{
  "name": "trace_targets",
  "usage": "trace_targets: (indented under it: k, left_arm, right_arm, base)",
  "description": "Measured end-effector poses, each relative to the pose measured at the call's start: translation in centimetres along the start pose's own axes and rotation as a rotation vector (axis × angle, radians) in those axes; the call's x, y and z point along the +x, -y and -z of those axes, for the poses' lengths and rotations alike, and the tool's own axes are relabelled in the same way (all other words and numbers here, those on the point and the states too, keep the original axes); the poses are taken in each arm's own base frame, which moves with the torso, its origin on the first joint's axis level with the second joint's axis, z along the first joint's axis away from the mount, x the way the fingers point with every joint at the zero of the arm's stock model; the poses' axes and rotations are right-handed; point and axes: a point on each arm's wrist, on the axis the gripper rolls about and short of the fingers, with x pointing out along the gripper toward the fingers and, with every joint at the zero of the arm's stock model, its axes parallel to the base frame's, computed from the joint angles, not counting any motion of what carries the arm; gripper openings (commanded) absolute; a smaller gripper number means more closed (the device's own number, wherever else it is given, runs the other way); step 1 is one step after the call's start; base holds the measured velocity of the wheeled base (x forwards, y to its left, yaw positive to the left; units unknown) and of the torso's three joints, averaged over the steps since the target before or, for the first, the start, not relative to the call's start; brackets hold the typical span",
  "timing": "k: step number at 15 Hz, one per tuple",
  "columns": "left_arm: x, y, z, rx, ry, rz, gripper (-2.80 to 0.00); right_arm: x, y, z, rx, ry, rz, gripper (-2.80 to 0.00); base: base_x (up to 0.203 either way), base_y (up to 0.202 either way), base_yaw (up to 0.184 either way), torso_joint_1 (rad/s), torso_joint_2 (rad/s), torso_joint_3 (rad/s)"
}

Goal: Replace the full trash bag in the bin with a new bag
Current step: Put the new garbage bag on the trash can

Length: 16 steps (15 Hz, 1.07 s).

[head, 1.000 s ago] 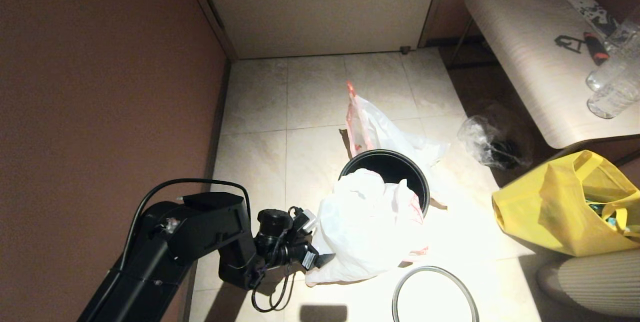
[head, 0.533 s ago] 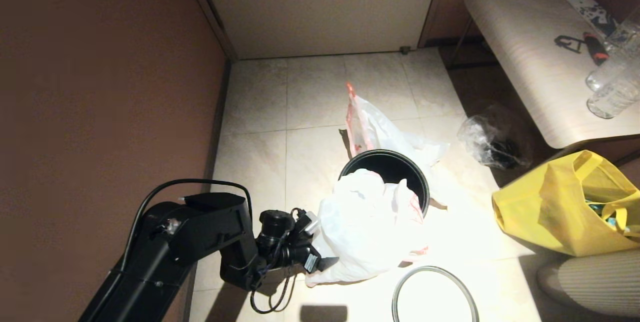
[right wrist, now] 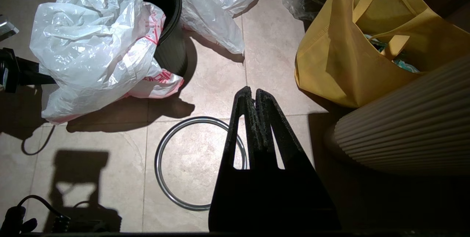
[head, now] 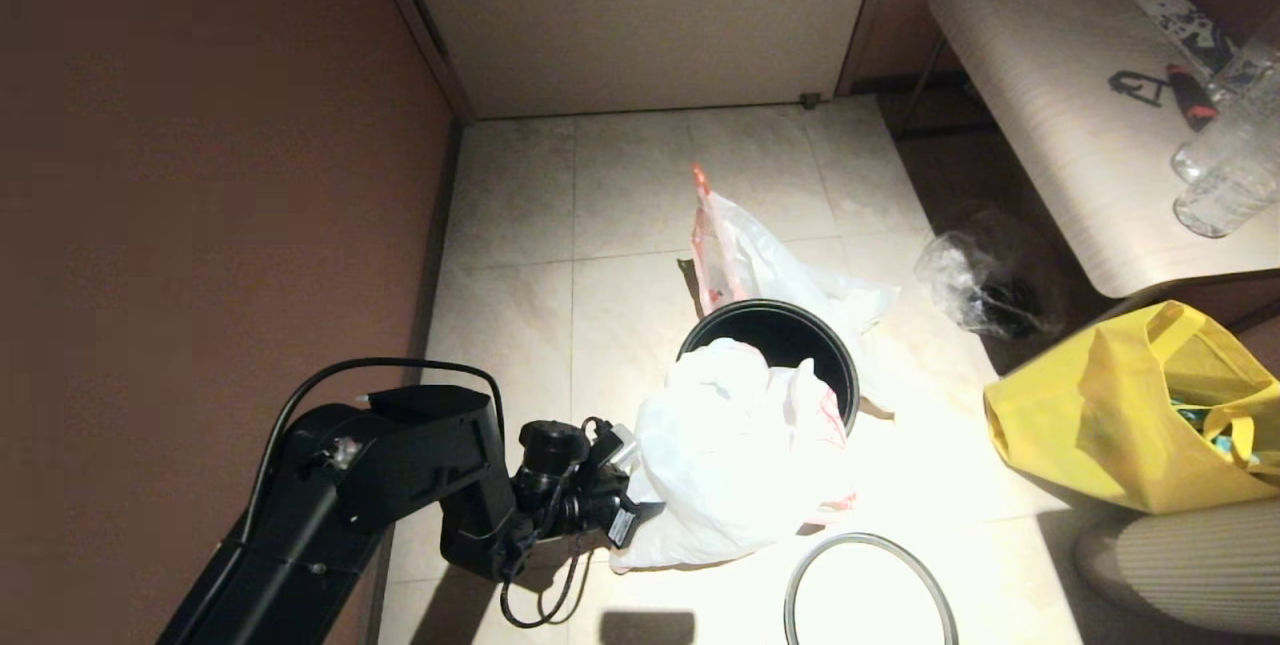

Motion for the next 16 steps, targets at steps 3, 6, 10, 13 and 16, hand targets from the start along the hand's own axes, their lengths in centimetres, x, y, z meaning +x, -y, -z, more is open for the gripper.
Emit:
trace_targets:
  k: [3, 6, 10, 13, 16]
  left_arm:
    - [0.0, 0.0, 0.1, -0.003, -0.010, -0.003, -2.80]
    - [-0.7, -0.4, -0.4, -0.036, -0.062, 0.005, -2.80]
    - [-4.1, -0.1, -3.2, -0.119, -0.065, -0.006, -2.80]
    - [-8.0, 1.5, -4.5, -0.155, -0.074, -0.003, -2.80]
    - [-10.9, 4.6, -6.9, -0.143, -0.048, 0.039, -2.80]
  right_arm:
    - [0.0, 0.0, 0.0, 0.000, 0.000, -0.001, -2.80]
    - [0.0, 0.0, 0.0, 0.000, 0.000, 0.000, -2.80]
    - [0.0, 0.0, 0.0, 0.000, 0.000, 0.000, -2.80]
    - [0.0, 0.0, 0.0, 0.000, 0.000, 0.000, -2.80]
    - [0.0, 0.0, 0.0, 0.000, 0.000, 0.000, -2.80]
  base:
    - [0.000, 0.000, 0.000, 0.000, 0.00, 0.000]
    - [0.000, 0.000, 0.000, 0.000, 0.00, 0.000]
    - [0.000, 0.000, 0.000, 0.000, 0.00, 0.000]
    - [0.000, 0.000, 0.000, 0.000, 0.00, 0.000]
    - [0.000, 0.000, 0.000, 0.000, 0.00, 0.000]
